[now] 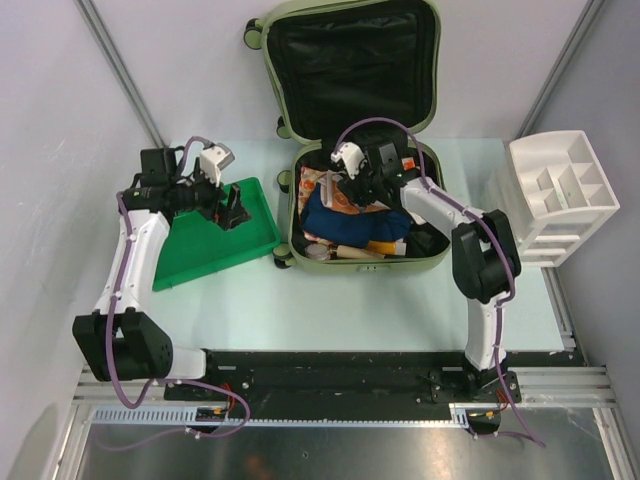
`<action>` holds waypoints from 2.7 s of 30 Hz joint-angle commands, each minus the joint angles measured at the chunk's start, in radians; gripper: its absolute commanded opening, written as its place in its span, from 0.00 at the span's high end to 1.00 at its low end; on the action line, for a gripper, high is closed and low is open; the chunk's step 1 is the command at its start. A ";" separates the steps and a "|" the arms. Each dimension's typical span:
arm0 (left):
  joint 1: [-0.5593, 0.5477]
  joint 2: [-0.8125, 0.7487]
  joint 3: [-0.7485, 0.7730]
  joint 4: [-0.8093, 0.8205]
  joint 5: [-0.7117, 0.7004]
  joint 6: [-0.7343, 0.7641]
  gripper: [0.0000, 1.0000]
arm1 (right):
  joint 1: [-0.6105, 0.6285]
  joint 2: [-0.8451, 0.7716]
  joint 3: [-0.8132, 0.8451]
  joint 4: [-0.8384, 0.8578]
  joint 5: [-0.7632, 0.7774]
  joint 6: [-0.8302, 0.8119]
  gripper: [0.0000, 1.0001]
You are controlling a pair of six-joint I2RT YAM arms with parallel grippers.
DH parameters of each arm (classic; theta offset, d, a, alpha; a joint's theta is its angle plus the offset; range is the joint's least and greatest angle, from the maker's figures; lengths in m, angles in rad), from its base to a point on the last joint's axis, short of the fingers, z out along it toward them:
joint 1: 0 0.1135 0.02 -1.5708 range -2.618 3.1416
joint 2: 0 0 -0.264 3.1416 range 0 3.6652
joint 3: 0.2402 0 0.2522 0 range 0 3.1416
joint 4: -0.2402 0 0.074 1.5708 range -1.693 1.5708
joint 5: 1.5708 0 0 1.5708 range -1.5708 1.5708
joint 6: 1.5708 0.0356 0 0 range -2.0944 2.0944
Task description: Open, take out, and arrange the luggage
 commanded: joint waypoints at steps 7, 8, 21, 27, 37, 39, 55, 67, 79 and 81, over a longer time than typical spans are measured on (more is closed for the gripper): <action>-0.008 -0.003 0.033 0.097 -0.012 -0.163 0.00 | -0.050 0.005 0.141 0.020 -0.074 0.009 0.47; -0.006 0.004 0.036 0.105 -0.009 -0.171 0.00 | -0.055 0.005 0.145 0.015 -0.085 0.011 0.47; -0.019 0.035 0.051 0.145 -0.006 -0.213 0.00 | -0.101 0.087 0.263 -0.113 -0.143 0.020 0.55; -0.034 0.070 0.103 0.188 -0.078 -0.502 0.00 | -0.110 0.012 0.256 -0.101 -0.270 0.058 1.00; -0.174 0.156 0.151 0.235 -0.158 -1.082 0.00 | -0.024 -0.212 0.061 0.091 -0.380 0.175 1.00; -0.195 0.213 0.174 0.245 -0.128 -1.154 0.00 | 0.000 -0.212 0.043 0.103 -0.378 0.177 1.00; -0.295 0.432 0.090 0.614 0.017 -1.395 0.00 | 0.141 -0.165 -0.063 0.221 -0.364 0.247 1.00; -0.325 0.465 -0.093 1.045 0.119 -1.581 0.16 | 0.164 -0.140 -0.059 0.276 -0.400 0.270 1.00; -0.280 0.379 -0.111 0.978 0.063 -1.413 1.00 | 0.152 -0.189 -0.059 0.219 -0.499 0.270 0.69; -0.258 0.363 -0.105 0.926 0.070 -1.344 1.00 | 0.148 -0.209 -0.054 0.201 -0.522 0.275 0.51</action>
